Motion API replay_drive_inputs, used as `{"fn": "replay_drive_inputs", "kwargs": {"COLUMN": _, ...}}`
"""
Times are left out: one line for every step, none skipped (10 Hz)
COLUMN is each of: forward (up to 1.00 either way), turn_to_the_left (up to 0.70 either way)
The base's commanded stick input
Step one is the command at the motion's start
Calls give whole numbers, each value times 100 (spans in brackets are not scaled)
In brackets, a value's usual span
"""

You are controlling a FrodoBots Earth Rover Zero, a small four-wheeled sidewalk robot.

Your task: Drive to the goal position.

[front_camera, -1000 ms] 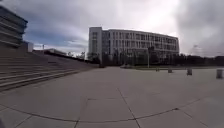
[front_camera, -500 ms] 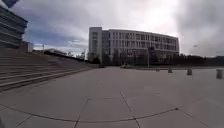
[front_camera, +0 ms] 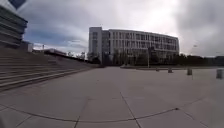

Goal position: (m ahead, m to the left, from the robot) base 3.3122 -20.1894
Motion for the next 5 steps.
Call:
{"fn": "replay_drive_inputs", "kwargs": {"forward": 29, "turn_to_the_left": 0}}
{"fn": "replay_drive_inputs", "kwargs": {"forward": 70, "turn_to_the_left": 0}}
{"fn": "replay_drive_inputs", "kwargs": {"forward": 70, "turn_to_the_left": 0}}
{"fn": "replay_drive_inputs", "kwargs": {"forward": 70, "turn_to_the_left": 0}}
{"fn": "replay_drive_inputs", "kwargs": {"forward": 70, "turn_to_the_left": 0}}
